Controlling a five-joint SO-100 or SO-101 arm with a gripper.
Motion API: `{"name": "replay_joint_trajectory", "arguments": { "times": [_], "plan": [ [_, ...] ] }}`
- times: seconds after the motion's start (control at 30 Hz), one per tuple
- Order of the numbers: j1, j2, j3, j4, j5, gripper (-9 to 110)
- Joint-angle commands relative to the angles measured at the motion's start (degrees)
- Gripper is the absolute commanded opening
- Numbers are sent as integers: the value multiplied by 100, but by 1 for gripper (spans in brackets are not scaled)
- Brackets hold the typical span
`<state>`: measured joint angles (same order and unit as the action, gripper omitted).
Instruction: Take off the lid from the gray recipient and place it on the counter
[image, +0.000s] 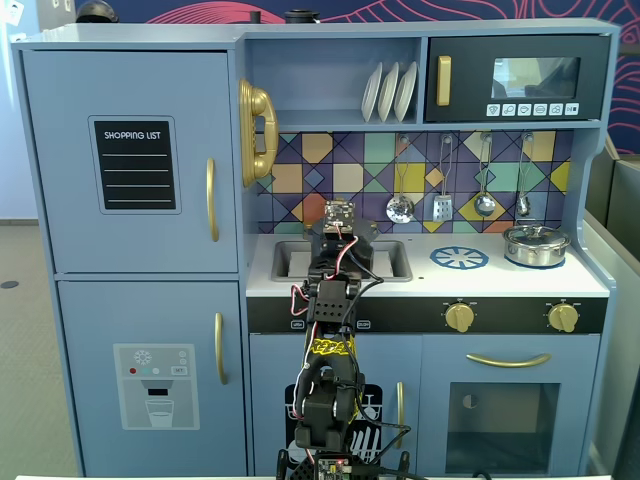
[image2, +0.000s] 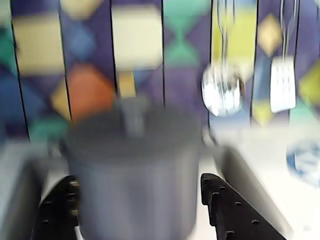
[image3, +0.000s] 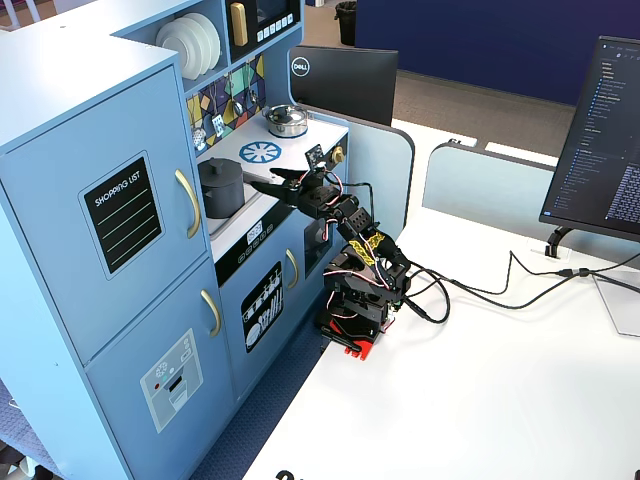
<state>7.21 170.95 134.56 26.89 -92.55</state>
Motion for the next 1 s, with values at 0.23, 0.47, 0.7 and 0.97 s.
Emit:
{"name": "replay_joint_trajectory", "arguments": {
  "times": [0.23, 0.47, 0.7, 0.97],
  "plan": [
    [-62, -835, -360, -1107, -9, 26],
    [-246, -1731, -694, -1608, -114, 24],
    [-369, -2487, -1072, -1934, -176, 22],
    [-360, -3155, -1327, -2224, -70, 21]
  ]
}}
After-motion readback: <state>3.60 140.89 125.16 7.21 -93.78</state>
